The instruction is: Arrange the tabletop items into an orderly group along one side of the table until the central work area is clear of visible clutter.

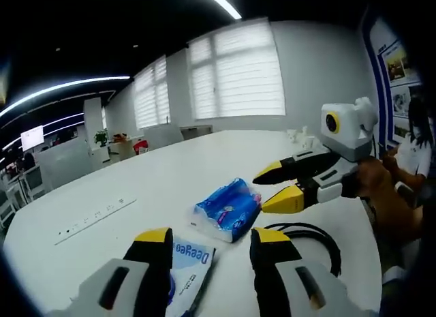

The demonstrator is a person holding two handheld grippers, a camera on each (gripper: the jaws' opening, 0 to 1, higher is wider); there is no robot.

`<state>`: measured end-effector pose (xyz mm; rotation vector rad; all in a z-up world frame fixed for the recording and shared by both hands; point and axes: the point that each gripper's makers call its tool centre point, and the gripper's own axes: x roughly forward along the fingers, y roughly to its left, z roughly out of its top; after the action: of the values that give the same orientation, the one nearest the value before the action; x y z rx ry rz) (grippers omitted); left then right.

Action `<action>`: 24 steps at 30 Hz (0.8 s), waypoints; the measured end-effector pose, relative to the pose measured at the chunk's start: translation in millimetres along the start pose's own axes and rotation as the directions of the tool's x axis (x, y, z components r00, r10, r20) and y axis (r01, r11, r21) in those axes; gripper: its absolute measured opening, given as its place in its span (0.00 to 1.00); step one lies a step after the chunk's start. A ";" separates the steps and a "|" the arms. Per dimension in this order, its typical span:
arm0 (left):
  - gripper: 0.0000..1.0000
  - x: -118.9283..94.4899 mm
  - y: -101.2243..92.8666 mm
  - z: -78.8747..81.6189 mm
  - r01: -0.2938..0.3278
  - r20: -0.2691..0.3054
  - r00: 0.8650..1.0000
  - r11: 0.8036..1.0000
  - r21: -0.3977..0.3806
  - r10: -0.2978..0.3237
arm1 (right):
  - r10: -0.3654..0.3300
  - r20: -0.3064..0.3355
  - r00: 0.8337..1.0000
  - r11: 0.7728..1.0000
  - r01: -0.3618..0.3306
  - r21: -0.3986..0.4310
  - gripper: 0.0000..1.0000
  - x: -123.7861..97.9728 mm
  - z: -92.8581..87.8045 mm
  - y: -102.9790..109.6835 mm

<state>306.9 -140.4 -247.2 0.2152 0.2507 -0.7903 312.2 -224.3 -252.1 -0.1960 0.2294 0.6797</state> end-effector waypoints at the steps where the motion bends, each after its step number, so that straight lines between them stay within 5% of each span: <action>1: 0.49 -2.9 0.8 1.0 0.002 0.005 1.000 1.000 -0.004 -0.002 | -0.001 0.003 1.000 1.000 0.001 -0.004 0.37 0.9 1.2 2.1; 12: 0.69 -55.3 -1.0 -4.6 0.031 0.080 0.997 0.996 -0.079 -0.025 | 0.060 -0.017 0.998 0.998 -0.061 -0.034 0.59 8.1 6.2 31.9; 16: 0.79 -72.3 -22.4 -7.4 0.041 0.112 0.993 0.998 -0.048 -0.036 | 0.089 -0.030 0.996 0.995 -0.090 -0.038 0.67 10.9 6.6 46.0; 18: 0.84 -80.2 -24.0 -6.6 0.045 0.134 0.990 0.998 -0.051 -0.038 | 0.147 -0.031 0.989 0.989 -0.148 -0.026 0.67 10.7 7.8 62.8; 24: 0.94 -87.3 -19.5 -7.4 0.048 0.137 0.990 0.998 -0.043 -0.042 | 0.161 -0.018 0.987 0.986 -0.161 -0.040 0.74 11.8 15.7 76.6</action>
<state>232.7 -93.0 -229.8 0.1122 0.1453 -0.8394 274.4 -155.1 -248.2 -0.2243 0.2473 0.8442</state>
